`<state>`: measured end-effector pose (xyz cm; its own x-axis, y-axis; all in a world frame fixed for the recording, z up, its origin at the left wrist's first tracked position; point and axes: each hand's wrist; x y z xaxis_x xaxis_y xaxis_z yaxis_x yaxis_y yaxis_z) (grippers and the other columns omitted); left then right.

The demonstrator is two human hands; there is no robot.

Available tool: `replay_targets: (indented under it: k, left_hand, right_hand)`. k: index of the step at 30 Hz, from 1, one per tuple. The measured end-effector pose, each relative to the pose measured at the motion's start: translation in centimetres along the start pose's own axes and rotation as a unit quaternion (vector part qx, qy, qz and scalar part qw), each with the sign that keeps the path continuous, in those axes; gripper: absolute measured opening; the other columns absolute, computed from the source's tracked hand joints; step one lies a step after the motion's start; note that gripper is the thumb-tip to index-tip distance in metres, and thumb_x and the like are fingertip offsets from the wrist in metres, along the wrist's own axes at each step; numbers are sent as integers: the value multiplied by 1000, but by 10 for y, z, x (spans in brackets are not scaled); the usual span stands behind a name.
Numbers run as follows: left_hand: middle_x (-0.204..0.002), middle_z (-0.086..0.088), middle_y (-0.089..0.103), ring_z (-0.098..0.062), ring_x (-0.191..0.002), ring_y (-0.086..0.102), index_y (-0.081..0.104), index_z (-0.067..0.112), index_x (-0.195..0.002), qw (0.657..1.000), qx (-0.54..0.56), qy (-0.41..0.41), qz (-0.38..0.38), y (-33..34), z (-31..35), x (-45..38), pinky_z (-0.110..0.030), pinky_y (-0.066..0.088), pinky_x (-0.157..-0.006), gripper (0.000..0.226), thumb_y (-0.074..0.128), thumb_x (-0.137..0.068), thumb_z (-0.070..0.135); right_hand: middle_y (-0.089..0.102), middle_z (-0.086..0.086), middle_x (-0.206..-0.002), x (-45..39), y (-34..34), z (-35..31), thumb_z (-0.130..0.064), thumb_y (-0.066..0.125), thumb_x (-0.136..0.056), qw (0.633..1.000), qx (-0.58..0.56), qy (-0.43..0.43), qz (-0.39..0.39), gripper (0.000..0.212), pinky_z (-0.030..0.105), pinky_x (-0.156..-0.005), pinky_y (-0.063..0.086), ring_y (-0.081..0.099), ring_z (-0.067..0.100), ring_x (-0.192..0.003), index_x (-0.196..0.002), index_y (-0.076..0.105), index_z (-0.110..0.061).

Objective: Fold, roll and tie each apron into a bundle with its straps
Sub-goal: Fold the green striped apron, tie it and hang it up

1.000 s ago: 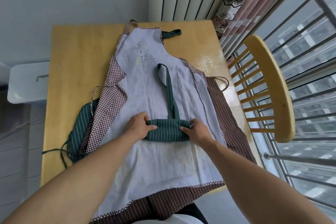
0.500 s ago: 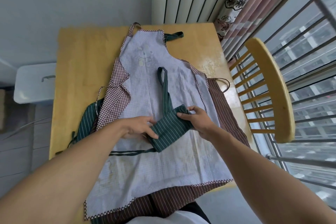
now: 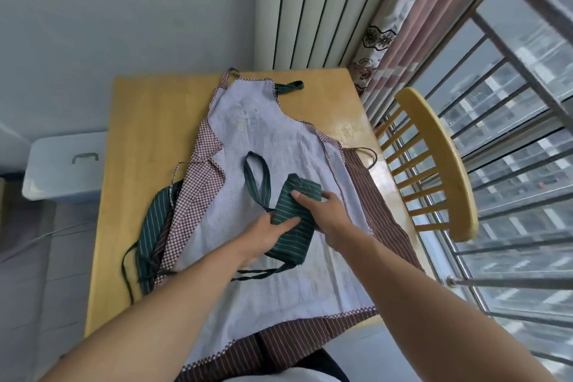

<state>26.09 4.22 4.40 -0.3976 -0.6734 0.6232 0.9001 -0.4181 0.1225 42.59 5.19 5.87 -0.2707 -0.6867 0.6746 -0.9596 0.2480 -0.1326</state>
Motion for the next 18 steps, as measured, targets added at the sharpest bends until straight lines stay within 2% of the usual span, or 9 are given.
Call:
replay_targets:
  k: [2, 4, 8, 10, 14, 18]
  left_hand:
    - [-108, 5, 78, -12, -103, 73, 68, 29, -117, 999, -23, 30, 13, 8, 1, 6, -31, 56, -97, 25, 66, -96, 44]
    - [-109, 7, 77, -13, -106, 72, 68, 28, -121, 999, -35, 33, 3, 12, 0, 9, -30, 56, -96, 30, 62, -98, 47]
    - [-103, 7, 79, -12, -100, 74, 70, 31, -113, 997, -67, -3, -24, 15, -3, 19, -36, 57, -98, 34, 60, -95, 58]
    - [-104, 6, 79, -13, -100, 75, 70, 30, -115, 997, -65, -9, -28, 15, -1, 22, -39, 57, -99, 41, 65, -89, 61]
    - [-119, -6, 75, -22, -115, 70, 68, 15, -127, 992, 80, -46, -83, 13, 5, 31, -44, 49, -110, 65, 78, -76, 54]
    - [-119, -14, 74, -30, -113, 71, 67, 9, -126, 980, 195, -17, -39, 20, 26, 40, -47, 52, -103, 56, 69, -86, 49]
  right_hand:
    - [79, 5, -101, 12, 5, 7, -34, 90, -76, 1000, -17, -1, -24, 49, 42, -87, 62, 77, 22, -92, -115, 69, -11]
    - [79, 7, -100, 18, 7, 10, -21, 84, -83, 999, -41, -10, -29, 33, 47, -91, 61, 76, 25, -93, -112, 72, -9]
    - [78, 11, -103, 27, 2, 13, -9, 75, -90, 997, -78, -2, -17, 28, 51, -90, 60, 75, 31, -96, -117, 67, -11]
    - [78, 12, -105, 33, -3, 14, -5, 73, -91, 995, -91, -19, -24, 28, 52, -92, 59, 75, 33, -98, -118, 66, -10]
    - [76, 16, -110, 51, -13, 1, -2, 68, -95, 988, -121, -52, -86, 30, 50, -92, 59, 74, 35, -101, -123, 63, -7]
    - [75, 17, -111, 66, -19, -14, -4, 72, -92, 985, -110, -66, -113, 37, 45, -86, 61, 74, 33, -100, -127, 60, -8]
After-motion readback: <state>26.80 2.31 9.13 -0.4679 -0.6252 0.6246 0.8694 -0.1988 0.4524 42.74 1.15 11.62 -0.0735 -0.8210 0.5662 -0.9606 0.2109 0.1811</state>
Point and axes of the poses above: each hand's wrist, its own x-axis away from the middle knuckle, its own y-axis out of the palm, z = x × y
